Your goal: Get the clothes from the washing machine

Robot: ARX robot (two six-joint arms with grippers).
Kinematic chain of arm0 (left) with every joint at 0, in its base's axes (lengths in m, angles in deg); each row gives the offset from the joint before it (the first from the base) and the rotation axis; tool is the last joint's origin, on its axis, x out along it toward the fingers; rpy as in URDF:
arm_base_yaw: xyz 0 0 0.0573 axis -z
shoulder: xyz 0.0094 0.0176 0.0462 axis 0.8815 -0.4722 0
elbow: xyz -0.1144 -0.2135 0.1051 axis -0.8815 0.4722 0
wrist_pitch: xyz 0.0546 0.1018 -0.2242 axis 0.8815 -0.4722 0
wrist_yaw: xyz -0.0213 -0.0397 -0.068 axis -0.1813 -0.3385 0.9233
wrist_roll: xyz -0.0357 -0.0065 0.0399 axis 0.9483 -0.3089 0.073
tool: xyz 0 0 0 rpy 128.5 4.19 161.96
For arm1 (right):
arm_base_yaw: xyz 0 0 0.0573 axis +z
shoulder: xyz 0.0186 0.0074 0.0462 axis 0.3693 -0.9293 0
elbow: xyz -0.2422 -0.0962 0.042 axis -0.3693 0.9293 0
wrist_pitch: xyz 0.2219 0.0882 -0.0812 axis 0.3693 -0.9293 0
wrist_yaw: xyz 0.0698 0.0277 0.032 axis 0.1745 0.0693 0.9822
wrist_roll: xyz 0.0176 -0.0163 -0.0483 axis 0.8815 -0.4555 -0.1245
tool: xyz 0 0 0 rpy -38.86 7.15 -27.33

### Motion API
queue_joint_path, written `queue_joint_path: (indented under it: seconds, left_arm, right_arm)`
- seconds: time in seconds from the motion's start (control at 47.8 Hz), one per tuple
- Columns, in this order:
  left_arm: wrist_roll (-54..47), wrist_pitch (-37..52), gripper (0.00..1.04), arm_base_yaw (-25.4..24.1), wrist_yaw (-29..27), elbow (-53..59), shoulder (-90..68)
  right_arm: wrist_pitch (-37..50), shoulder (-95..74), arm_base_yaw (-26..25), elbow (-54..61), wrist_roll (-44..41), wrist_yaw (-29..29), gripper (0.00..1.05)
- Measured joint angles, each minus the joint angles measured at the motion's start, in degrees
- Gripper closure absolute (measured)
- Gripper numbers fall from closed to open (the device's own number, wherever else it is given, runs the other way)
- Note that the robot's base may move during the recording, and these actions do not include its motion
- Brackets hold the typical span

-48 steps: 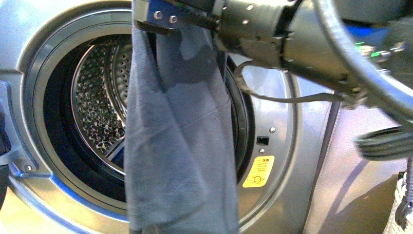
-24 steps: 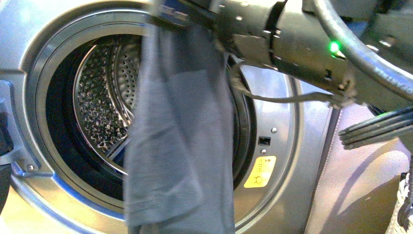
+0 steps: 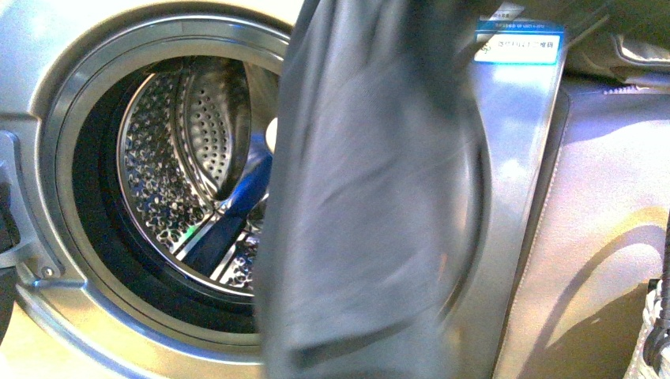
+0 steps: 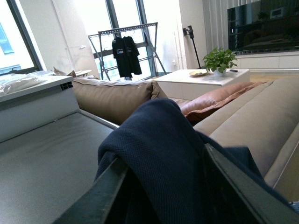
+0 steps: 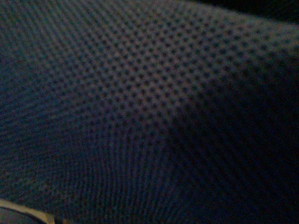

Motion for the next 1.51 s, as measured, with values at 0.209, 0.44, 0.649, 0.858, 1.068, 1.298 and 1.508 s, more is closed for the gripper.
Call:
queue_joint_path:
  seconds: [0.209, 0.44, 0.649, 0.858, 1.068, 1.298, 1.508]
  left_arm:
    - [0.0, 0.0, 0.24, 0.0, 0.0, 0.0, 0.2]
    - [0.0, 0.0, 0.07, 0.0, 0.0, 0.0, 0.2]
    - [0.0, 0.0, 0.06, 0.0, 0.0, 0.0, 0.2]
    - [0.0, 0.0, 0.06, 0.0, 0.0, 0.0, 0.2]
    - [0.0, 0.0, 0.06, 0.0, 0.0, 0.0, 0.2]
    - [0.0, 0.0, 0.06, 0.0, 0.0, 0.0, 0.2]
    - [0.0, 0.0, 0.06, 0.0, 0.0, 0.0, 0.2]
  right_arm:
    - [-4.5, 11.0, -6.1, -0.5, -0.2, 1.3, 0.98]
    - [-10.3, 18.8, -16.1, -3.6, 0.6, 6.0, 0.98]
    - [-14.9, 23.7, -29.4, -8.1, 4.0, 13.7, 0.98]
    - [-16.0, 25.7, -49.0, -11.6, 11.7, 24.6, 0.98]
    - [-12.2, 27.6, -63.2, -6.1, 15.2, 34.0, 0.98]
    - [-8.3, 26.5, -66.6, 9.9, 14.3, 39.5, 0.98]
    - [-4.0, 20.2, -66.1, 23.7, 11.4, 41.0, 0.98]
